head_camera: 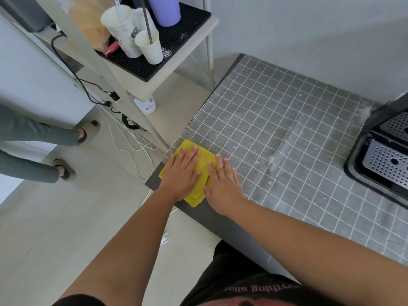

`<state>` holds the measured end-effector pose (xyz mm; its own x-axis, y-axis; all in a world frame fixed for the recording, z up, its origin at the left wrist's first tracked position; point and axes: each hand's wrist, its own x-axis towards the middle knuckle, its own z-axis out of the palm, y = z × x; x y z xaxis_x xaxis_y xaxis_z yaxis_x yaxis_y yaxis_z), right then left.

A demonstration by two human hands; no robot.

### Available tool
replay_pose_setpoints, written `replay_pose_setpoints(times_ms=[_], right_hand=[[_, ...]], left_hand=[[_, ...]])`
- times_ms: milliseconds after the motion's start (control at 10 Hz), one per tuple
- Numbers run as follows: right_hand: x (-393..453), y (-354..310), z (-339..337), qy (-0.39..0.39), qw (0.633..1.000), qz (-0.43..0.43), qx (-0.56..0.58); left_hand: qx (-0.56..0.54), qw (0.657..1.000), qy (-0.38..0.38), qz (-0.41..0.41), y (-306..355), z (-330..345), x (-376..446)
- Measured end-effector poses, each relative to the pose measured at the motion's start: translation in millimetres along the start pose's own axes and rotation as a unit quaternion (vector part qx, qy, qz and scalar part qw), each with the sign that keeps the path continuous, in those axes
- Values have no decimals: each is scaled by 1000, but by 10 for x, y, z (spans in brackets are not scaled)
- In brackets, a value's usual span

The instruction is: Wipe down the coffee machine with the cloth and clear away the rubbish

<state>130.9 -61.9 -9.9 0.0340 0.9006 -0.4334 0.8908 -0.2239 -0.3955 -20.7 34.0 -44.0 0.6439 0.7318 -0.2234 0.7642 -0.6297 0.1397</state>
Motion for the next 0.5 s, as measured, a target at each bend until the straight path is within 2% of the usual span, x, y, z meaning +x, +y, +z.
replay_pose_setpoints(times_ms=[300,400,500], right_hand=[[76,243,-18,-89,992,-25,-80],[31,199,-122,-94,995,-22,-38],[-132,300,-196,-42,999,-18,26]], left_hand=[[-2,999,-32,-17,-11,64,-19],[-14,999,-43,-17,7,20,-23],[-22,999,-30,-22,84,17,-50]])
